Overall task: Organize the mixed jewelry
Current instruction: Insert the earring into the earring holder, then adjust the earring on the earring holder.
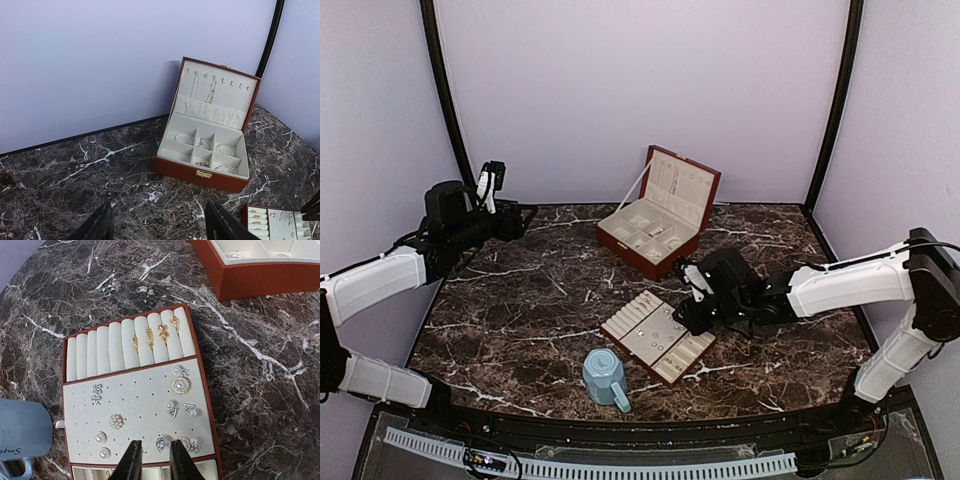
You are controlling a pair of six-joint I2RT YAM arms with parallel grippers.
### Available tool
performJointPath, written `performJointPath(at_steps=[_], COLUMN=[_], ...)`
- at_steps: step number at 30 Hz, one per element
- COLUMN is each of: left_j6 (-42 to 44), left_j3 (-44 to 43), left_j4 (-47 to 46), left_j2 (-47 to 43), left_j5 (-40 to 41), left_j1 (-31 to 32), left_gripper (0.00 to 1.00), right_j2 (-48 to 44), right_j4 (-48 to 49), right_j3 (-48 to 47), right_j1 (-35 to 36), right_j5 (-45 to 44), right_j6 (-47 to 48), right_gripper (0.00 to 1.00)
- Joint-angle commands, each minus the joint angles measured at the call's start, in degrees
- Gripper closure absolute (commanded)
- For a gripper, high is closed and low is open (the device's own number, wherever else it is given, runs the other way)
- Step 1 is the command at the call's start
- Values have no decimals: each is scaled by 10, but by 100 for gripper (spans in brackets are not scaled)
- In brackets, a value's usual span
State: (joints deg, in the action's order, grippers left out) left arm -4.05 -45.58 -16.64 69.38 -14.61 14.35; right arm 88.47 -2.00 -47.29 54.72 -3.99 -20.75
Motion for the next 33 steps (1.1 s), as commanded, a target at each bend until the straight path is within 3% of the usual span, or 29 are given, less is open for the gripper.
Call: performJointPath(at_steps=[1,12,33], left_j6=[7,6,8], left_j3=[8,8,8], left_j4=[-15,-15,-15], left_j2=[-15,-17,-20], left_j5=[-12,-16,-13], left_j1=[-3,-3,-3], left_gripper=[35,35,35], right_j2=[31,83,71], right_j4=[-10,-39,-54], right_j3=[-31,-57,-37], right_j1=[-2,-2,-2], right_j5=[23,32,21], right_j6=[-17,-25,-38], right_gripper=[84,96,100])
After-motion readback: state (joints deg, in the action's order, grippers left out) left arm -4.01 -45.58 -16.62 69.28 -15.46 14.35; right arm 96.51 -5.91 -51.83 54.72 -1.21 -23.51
